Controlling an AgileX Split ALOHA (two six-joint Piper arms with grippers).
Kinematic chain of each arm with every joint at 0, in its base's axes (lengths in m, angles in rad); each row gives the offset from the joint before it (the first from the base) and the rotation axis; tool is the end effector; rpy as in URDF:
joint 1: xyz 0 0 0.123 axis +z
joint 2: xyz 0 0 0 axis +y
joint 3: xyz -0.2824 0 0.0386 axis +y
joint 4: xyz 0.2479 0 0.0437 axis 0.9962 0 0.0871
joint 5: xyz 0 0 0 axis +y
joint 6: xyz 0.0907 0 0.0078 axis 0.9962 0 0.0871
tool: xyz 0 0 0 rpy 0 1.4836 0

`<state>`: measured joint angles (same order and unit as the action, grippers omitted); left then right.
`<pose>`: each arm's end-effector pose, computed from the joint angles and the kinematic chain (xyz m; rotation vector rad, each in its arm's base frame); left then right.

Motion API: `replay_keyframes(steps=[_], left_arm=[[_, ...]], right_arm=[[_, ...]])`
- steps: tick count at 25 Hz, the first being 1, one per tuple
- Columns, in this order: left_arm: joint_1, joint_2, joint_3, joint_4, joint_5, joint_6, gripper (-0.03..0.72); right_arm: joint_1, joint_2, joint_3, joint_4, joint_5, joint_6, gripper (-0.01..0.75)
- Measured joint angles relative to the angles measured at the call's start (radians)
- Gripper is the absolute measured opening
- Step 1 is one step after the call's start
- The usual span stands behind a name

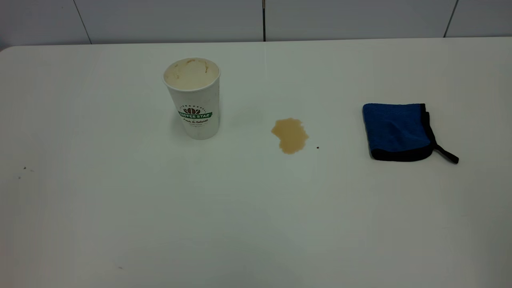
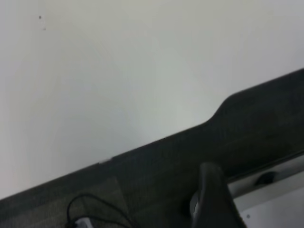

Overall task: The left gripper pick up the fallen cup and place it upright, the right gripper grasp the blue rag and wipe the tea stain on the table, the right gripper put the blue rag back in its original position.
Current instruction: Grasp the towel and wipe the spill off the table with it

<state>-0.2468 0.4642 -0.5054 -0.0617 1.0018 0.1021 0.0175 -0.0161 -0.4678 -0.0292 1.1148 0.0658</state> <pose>0.0658 -0.0214 0.2681 0.4074 2.4128 -0.1425 -0.0060 -0.0025 0.2639 0.0531 2.1135 0.0143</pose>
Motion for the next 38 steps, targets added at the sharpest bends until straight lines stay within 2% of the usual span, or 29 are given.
replay_keyframes(steps=[7, 13, 18, 28, 38], left_arm=[[-0.001, -0.125, 0.010, 0.000, -0.037, 0.000, 0.483], [-0.002, -0.205, 0.009, -0.021, -0.003, 0.000, 0.483], [-0.002, -0.235, 0.012, -0.025, 0.114, 0.000, 0.483], [0.005, -0.243, 0.021, -0.041, 0.114, -0.002, 0.483], [0.248, -0.259, 0.021, -0.048, 0.114, -0.002, 0.483]], right_arm=[[0.000, 0.000, 0.000, 0.000, 0.000, 0.000, 0.532], [0.000, 0.000, 0.000, 0.000, 0.000, 0.000, 0.532], [0.000, 0.000, 0.000, 0.000, 0.000, 0.000, 0.532], [0.000, 0.000, 0.000, 0.000, 0.000, 0.000, 0.532], [0.000, 0.000, 0.000, 0.000, 0.000, 0.000, 0.532]])
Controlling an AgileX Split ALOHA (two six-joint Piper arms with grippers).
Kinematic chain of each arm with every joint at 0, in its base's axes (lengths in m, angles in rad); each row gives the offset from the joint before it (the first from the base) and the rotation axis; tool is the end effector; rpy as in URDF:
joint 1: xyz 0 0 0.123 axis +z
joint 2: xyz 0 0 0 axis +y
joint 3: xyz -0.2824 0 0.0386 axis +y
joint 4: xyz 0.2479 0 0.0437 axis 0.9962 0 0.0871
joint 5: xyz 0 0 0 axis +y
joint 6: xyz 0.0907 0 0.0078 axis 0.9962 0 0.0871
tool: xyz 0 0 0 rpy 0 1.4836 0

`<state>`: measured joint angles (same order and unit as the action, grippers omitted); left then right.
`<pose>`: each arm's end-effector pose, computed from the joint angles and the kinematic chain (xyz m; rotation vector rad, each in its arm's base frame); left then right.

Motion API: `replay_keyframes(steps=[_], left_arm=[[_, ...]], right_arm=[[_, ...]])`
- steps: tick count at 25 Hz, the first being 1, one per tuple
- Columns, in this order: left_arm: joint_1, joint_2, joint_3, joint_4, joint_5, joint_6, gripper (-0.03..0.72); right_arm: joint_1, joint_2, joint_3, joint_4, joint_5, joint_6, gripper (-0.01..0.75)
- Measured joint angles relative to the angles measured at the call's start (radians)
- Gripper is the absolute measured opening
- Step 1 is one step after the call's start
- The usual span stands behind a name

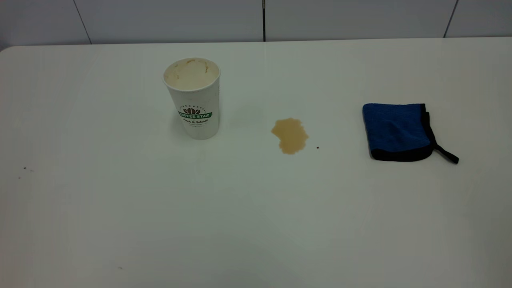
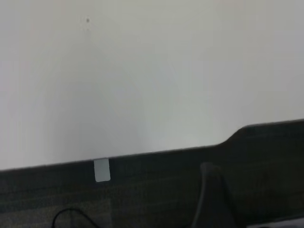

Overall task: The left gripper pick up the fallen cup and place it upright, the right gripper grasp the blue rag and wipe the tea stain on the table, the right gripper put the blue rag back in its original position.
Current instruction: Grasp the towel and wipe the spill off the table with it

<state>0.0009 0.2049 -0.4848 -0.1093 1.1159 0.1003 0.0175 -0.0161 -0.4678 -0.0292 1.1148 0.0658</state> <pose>0.0240 -0.0089 0.2671 0.1089 2.3118 -0.0868 -0.0060 -0.0025 0.2639 0.0531 2.1135 0.0143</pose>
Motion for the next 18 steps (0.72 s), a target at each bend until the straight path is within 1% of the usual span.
replay_keyframes(steps=[3, 8, 18], left_arm=[[0.025, -0.063, 0.000, 0.000, 0.000, 0.000, 0.483], [0.025, -0.218, 0.000, -0.001, 0.010, -0.001, 0.483], [0.026, -0.223, 0.000, -0.001, 0.018, -0.001, 0.483]], right_arm=[[0.000, 0.000, 0.000, 0.000, 0.000, 0.000, 0.532], [0.000, 0.000, 0.000, 0.000, 0.000, 0.000, 0.532], [0.000, 0.000, 0.000, 0.000, 0.000, 0.000, 0.532]])
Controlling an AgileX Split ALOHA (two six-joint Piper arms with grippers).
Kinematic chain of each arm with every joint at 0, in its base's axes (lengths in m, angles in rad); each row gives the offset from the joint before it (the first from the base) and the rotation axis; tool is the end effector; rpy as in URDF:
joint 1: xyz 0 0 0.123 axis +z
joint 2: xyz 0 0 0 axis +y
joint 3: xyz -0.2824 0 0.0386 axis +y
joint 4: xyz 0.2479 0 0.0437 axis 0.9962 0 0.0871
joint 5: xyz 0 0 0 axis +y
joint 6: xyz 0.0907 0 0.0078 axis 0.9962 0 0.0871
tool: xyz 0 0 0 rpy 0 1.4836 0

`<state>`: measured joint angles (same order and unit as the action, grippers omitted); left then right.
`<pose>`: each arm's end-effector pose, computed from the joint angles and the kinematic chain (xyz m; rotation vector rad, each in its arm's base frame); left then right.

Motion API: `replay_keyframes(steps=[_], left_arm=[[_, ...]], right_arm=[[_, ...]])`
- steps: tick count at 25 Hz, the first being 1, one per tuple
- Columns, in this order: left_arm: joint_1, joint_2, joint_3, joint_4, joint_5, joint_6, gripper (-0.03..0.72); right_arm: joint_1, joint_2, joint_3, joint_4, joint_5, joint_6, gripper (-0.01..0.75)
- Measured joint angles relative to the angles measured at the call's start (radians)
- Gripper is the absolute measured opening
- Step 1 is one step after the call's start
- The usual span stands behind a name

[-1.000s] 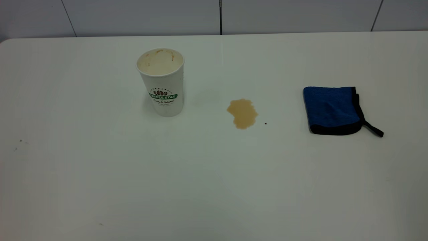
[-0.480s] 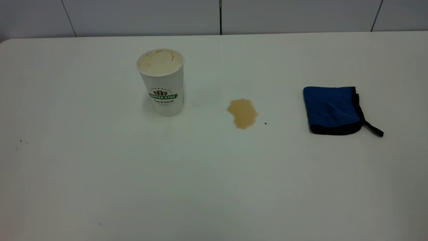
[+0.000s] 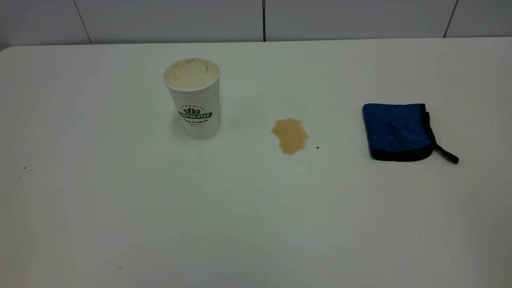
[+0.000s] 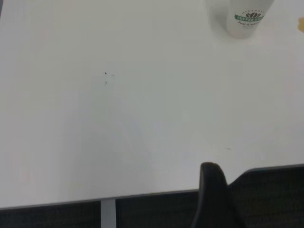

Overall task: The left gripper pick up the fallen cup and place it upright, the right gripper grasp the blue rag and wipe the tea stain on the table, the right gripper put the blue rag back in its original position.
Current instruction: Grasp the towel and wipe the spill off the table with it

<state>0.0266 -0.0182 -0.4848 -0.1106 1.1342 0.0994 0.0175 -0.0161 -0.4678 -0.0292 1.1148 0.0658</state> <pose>-0.0091 -0.0094 0.2674 0.0871 2.1082 -0.0585 -0.0060 -0.0025 0.2639 0.0531 2.1135 0.0143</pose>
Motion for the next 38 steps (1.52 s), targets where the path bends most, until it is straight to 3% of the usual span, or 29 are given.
replay_keyframes(steps=[8, 13, 16, 23, 31, 38], left_arm=[[0.000, 0.000, 0.000, 0.000, 0.000, 0.000, 0.483], [0.000, 0.000, 0.000, 0.000, 0.000, 0.000, 0.483], [0.000, 0.000, 0.000, 0.000, 0.001, 0.000, 0.483], [0.000, 0.000, 0.000, 0.000, 0.001, 0.001, 0.483], [0.000, 0.000, 0.000, 0.000, 0.001, 0.001, 0.483], [0.000, 0.000, 0.000, 0.000, 0.001, 0.001, 0.483]], right_arm=[[0.000, 0.000, 0.000, 0.000, 0.000, 0.004, 0.530], [0.000, 0.016, -0.017, 0.046, -0.034, 0.002, 0.489], [0.000, 0.141, -0.035, 0.114, -0.119, -0.049, 0.500], [0.000, 0.657, -0.035, 0.282, -0.418, -0.375, 0.626], [0.000, 1.263, -0.120, 0.614, -0.737, -0.826, 0.616], [0.000, 1.813, -0.386, 0.773, -0.864, -1.102, 0.594]])
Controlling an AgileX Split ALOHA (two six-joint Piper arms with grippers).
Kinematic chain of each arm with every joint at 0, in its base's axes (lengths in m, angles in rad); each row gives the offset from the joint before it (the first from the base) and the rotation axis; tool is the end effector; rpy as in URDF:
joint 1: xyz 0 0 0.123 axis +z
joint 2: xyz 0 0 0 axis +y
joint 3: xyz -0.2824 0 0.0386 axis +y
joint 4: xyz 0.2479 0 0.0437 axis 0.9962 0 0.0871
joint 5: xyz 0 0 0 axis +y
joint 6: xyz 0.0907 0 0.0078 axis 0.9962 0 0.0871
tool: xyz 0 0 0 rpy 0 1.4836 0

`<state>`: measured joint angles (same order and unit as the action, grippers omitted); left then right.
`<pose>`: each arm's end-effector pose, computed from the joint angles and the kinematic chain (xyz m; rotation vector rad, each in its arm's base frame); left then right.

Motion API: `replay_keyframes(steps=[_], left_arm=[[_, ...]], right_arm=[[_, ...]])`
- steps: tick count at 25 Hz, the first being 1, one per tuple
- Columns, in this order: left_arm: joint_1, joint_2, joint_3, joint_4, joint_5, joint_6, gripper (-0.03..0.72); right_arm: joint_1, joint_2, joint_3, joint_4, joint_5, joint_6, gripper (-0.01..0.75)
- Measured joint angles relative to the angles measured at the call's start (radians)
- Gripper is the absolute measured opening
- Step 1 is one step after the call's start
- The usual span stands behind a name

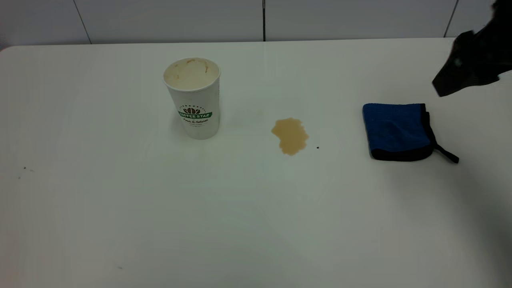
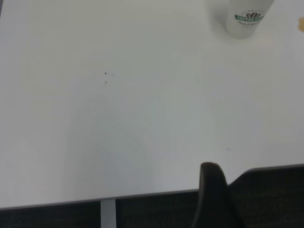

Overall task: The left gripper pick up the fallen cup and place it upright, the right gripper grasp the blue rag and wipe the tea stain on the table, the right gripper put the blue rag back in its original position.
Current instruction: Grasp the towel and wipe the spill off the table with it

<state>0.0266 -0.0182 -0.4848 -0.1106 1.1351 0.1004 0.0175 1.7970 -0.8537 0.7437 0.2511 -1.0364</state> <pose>-0.0092 -0.0094 0.2674 0.0882 2.1090 -0.0580 0.3267 0.0211 0.1370 -0.4795 2.5493 0.1157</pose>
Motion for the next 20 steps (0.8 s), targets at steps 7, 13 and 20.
replay_keyframes(steps=[7, 13, 20], left_arm=[[0.000, 0.000, 0.000, 0.000, 0.000, -0.001, 0.483], [0.000, 0.000, 0.000, 0.000, 0.000, -0.001, 0.483], [0.000, 0.000, 0.000, 0.000, 0.000, -0.001, 0.483]], right_arm=[[0.000, 0.411, -0.289, 0.019, -0.024, -0.066, 0.590], [0.003, 0.588, -0.461, 0.019, -0.065, -0.087, 0.590], [0.008, 0.661, -0.497, 0.021, -0.114, -0.096, 0.588]])
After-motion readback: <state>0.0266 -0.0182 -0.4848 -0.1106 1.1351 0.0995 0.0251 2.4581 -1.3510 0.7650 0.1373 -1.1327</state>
